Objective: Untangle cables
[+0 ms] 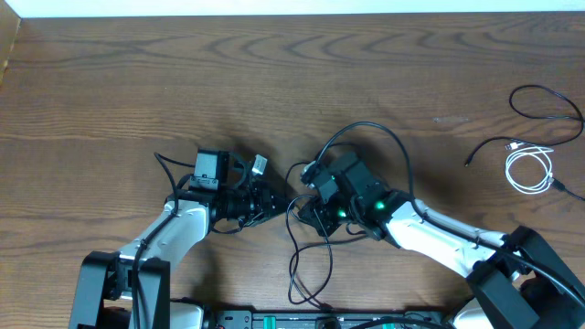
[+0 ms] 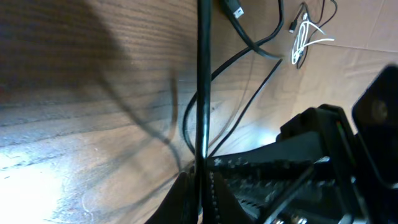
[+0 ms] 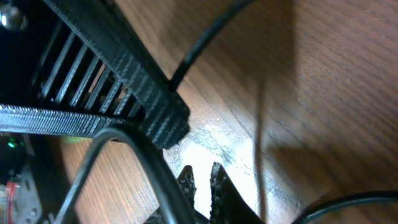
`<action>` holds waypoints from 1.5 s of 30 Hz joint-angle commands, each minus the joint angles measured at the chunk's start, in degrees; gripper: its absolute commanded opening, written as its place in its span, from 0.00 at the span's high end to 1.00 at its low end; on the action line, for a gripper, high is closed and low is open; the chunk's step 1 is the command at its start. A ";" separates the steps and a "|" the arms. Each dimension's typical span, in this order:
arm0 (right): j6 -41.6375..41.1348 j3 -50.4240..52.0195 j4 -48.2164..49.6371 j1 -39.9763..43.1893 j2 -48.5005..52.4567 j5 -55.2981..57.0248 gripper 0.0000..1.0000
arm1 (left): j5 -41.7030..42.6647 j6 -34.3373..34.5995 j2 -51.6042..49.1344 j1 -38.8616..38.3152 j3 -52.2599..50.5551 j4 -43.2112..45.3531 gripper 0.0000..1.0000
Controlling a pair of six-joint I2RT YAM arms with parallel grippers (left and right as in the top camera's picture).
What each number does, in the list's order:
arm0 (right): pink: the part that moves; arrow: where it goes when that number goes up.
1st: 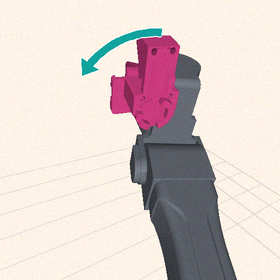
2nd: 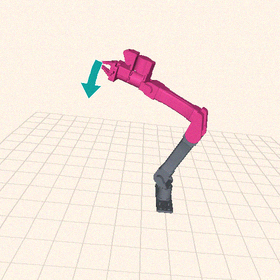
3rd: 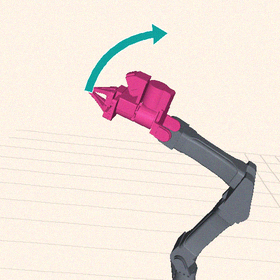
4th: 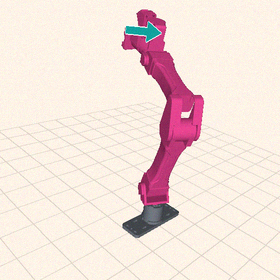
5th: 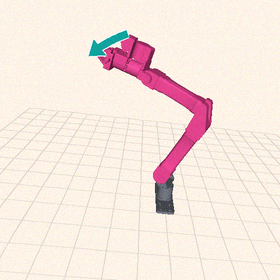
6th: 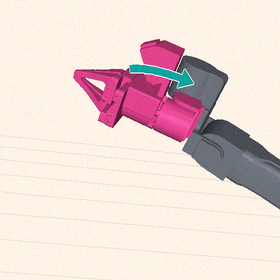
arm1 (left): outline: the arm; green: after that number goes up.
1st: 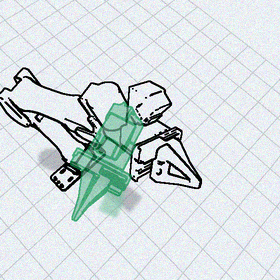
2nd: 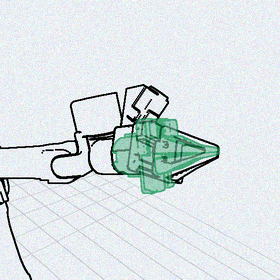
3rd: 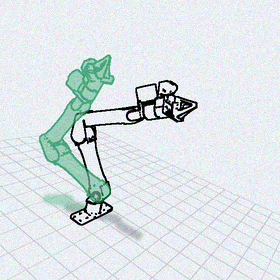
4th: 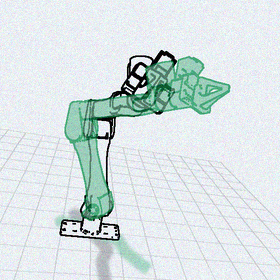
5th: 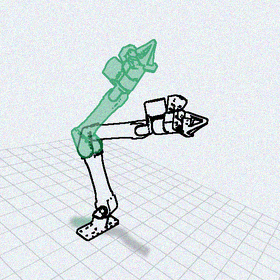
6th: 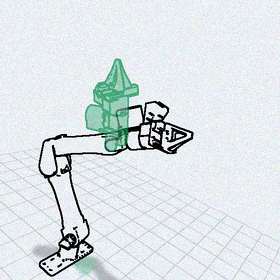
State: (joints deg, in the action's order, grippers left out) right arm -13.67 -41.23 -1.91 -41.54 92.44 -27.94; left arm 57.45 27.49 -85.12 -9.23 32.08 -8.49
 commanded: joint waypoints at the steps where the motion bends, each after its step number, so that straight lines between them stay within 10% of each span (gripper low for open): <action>1: 3.04 0.33 0.02 -1.38 0.48 3.34 0.91 | 2.62 2.25 -0.59 -0.11 -0.24 -0.02 0.92; 14: 9.07 0.33 -0.13 -3.15 0.48 0.42 0.62 | 5.95 2.78 -0.59 -0.11 -0.24 -0.15 0.92; 32: 13.07 0.33 -2.67 1.97 0.48 -10.71 0.59 | 5.55 -2.34 -0.59 1.60 -0.24 -0.15 0.92; 45: 6.36 0.33 2.47 -0.55 0.48 -11.41 0.56 | 6.38 7.43 -0.59 2.95 -0.24 -0.13 0.92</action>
State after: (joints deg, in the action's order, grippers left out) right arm -3.31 -41.17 -1.04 -41.25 92.44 -39.48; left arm 62.65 30.83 -85.12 -6.46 32.05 -8.69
